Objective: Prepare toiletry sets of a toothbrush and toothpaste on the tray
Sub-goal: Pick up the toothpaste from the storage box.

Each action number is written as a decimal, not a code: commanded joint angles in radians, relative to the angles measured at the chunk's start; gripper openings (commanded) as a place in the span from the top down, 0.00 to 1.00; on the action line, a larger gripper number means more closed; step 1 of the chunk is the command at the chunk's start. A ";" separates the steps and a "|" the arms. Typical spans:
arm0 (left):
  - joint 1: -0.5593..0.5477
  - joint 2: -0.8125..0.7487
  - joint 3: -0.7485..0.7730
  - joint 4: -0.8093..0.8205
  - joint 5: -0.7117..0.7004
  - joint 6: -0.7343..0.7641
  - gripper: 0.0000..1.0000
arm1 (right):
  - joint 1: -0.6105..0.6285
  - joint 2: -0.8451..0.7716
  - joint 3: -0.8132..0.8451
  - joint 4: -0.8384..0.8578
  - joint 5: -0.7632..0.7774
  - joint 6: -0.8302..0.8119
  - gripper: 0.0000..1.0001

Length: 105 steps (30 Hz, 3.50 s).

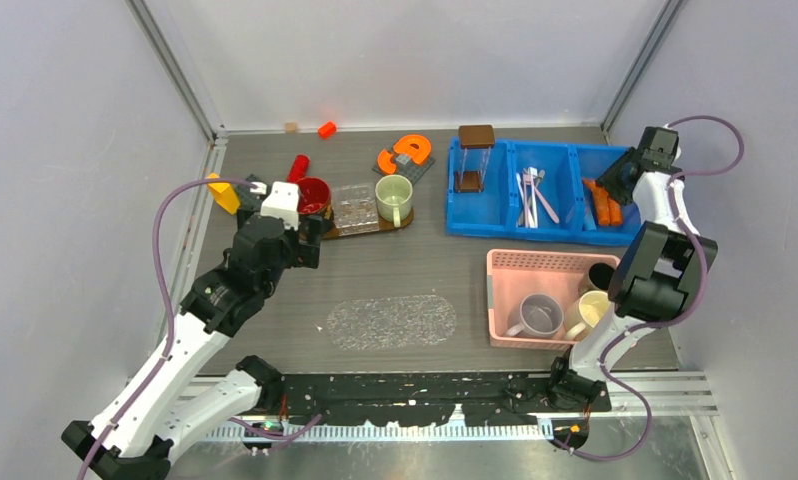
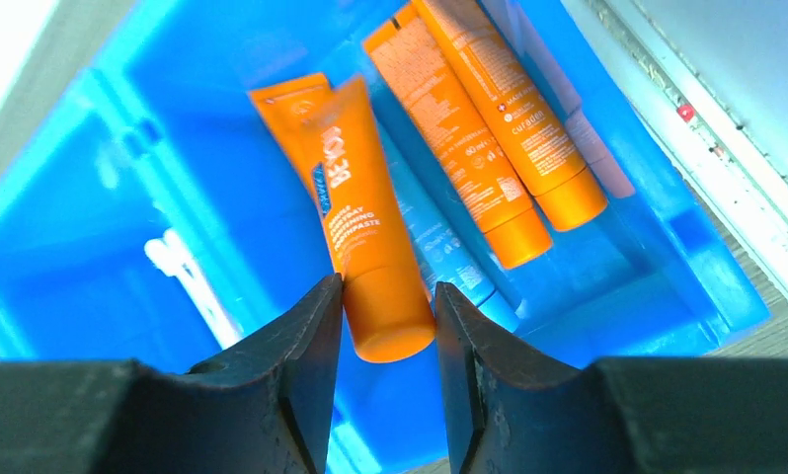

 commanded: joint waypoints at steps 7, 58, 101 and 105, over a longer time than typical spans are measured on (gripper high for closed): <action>0.006 -0.032 -0.007 0.061 0.014 -0.008 0.02 | 0.006 -0.220 -0.122 0.053 -0.021 0.114 0.99; 0.007 -0.030 -0.012 0.068 0.027 -0.016 0.03 | 0.004 -0.075 -0.281 0.115 0.213 0.063 0.53; 0.007 -0.035 -0.015 0.070 0.026 -0.014 0.03 | 0.005 -0.101 -0.132 0.007 0.119 -0.023 0.97; 0.007 -0.035 -0.016 0.070 0.024 -0.014 0.03 | 0.005 -0.143 -0.128 0.016 0.104 -0.011 0.99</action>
